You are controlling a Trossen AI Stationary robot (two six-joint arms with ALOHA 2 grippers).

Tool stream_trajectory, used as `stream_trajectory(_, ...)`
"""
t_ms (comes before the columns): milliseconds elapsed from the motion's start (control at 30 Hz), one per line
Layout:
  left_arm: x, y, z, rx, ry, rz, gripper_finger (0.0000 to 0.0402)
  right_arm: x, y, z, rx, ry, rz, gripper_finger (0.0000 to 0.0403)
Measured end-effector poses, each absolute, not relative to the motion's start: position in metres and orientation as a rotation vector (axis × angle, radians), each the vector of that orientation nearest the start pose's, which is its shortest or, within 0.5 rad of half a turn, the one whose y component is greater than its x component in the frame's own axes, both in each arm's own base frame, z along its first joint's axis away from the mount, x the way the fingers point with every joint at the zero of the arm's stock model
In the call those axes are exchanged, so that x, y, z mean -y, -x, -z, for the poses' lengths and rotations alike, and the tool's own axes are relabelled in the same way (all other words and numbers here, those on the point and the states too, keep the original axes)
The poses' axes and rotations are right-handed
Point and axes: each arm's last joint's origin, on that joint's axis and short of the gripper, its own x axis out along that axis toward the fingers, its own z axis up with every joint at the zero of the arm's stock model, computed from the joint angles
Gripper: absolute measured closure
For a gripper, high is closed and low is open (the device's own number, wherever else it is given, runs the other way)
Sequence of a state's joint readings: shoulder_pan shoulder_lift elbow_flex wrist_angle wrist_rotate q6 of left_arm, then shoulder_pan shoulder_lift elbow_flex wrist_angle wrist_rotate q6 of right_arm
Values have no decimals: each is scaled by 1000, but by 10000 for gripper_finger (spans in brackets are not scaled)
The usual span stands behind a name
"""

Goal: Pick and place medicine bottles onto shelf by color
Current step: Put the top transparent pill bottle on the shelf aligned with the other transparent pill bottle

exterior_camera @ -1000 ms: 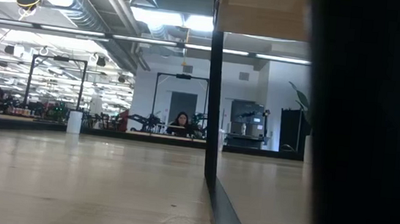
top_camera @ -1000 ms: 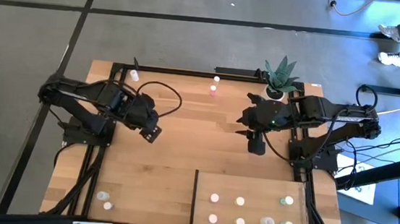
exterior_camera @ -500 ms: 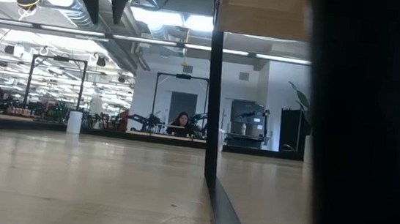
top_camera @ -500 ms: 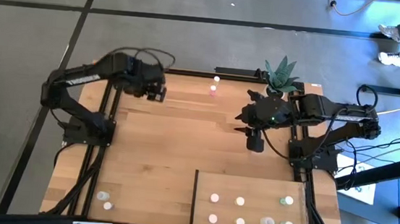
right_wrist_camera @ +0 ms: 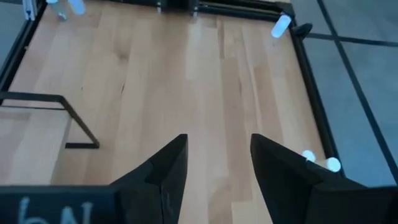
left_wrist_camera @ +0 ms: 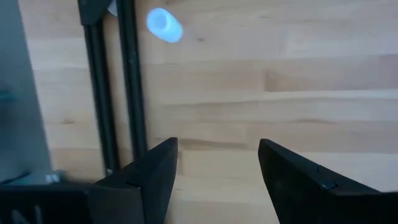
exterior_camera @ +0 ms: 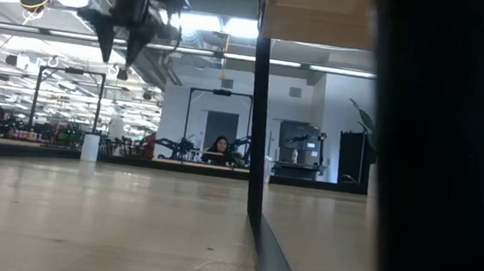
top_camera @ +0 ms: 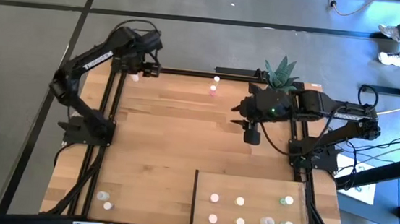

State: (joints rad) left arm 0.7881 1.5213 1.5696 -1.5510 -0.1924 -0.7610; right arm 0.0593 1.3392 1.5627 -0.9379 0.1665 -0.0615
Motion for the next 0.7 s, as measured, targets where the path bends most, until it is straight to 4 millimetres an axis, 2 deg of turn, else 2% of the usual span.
stream_trajectory(400,-257,-153,-292,-1407,1023,-1313,184,5,-263,-417,-631,107,141,226)
stream_trajectory(700,-280,-142,-276,-1414,1030,-1302,184,25,-266,-414,-644,107,331,226)
